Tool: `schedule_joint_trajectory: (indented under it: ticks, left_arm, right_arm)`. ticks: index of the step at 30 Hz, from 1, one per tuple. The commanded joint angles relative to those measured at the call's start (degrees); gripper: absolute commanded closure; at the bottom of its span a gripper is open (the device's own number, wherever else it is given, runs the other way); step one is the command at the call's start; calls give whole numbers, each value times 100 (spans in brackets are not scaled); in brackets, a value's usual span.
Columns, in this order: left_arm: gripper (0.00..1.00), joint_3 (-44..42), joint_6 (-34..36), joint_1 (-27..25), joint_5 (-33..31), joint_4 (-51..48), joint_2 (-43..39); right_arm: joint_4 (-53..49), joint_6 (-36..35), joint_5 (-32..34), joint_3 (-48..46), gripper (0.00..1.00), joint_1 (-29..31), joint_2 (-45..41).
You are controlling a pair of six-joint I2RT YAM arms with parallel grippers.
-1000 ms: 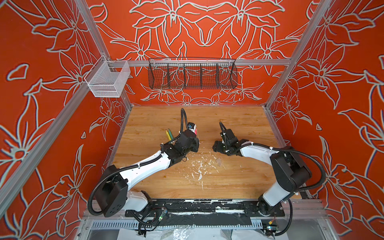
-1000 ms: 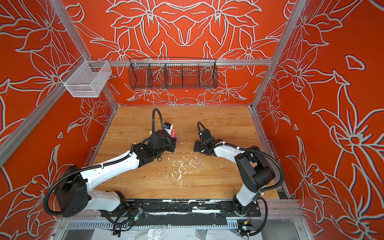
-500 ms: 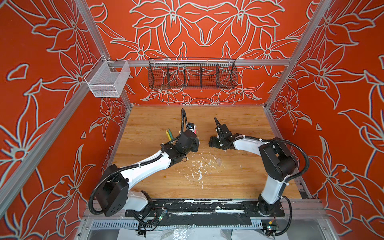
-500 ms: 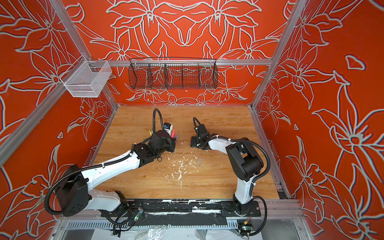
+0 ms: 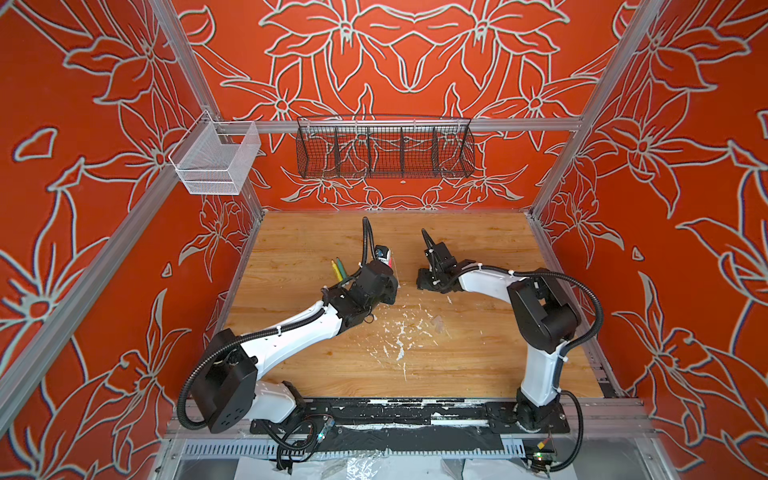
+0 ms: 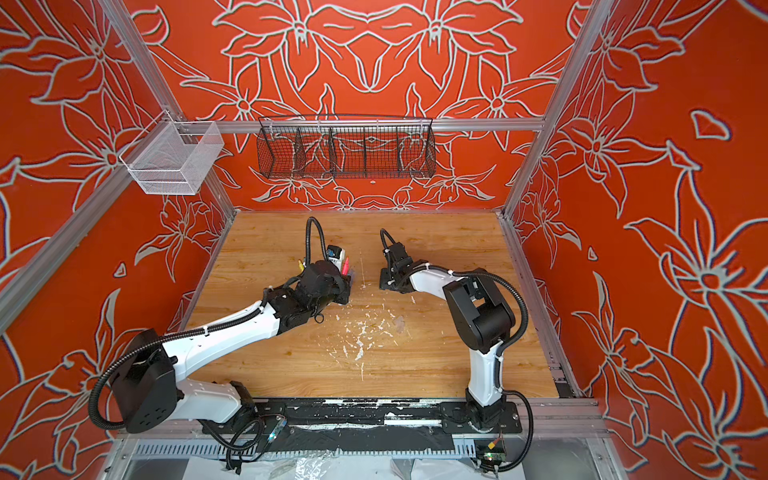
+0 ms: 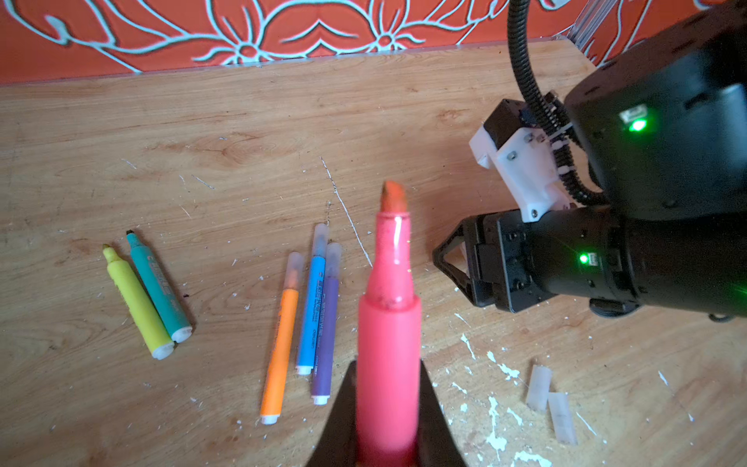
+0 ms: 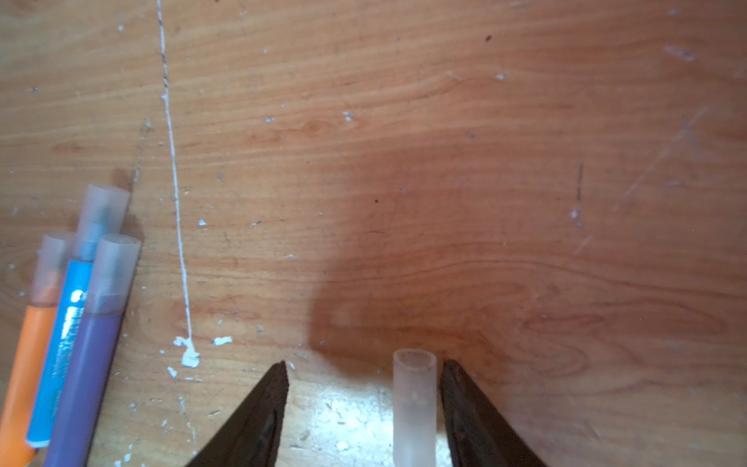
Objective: Insert the pens into the pen caps
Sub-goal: 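Move the open right gripper over a translucent cap on the table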
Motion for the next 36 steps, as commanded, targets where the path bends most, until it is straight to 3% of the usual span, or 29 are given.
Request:
schedule_joint_trajectory:
  ticks: [1, 12, 19, 27, 36]
  left_arm:
    - [100, 29, -27, -1, -104, -42, -143]
    - [100, 21, -26, -1, -158, -30, -111]
    - [100, 23, -48, -1, -149, -56, -148]
    - [100, -13, -48, -1, -142, -26, -171]
    - [100, 21, -56, -1, -135, -27, -87]
  right_arm:
    - [-905, 36, 191, -21, 42, 17, 237]
    - [-1935, 89, 1042, 200, 59, 152, 136]
    - [-2160, 170, 1220, 244, 65, 83, 172]
    - [-2021, 26, 1131, 324, 66, -89, 297]
    - [-2078, -63, 1456, 742, 66, -124, 710]
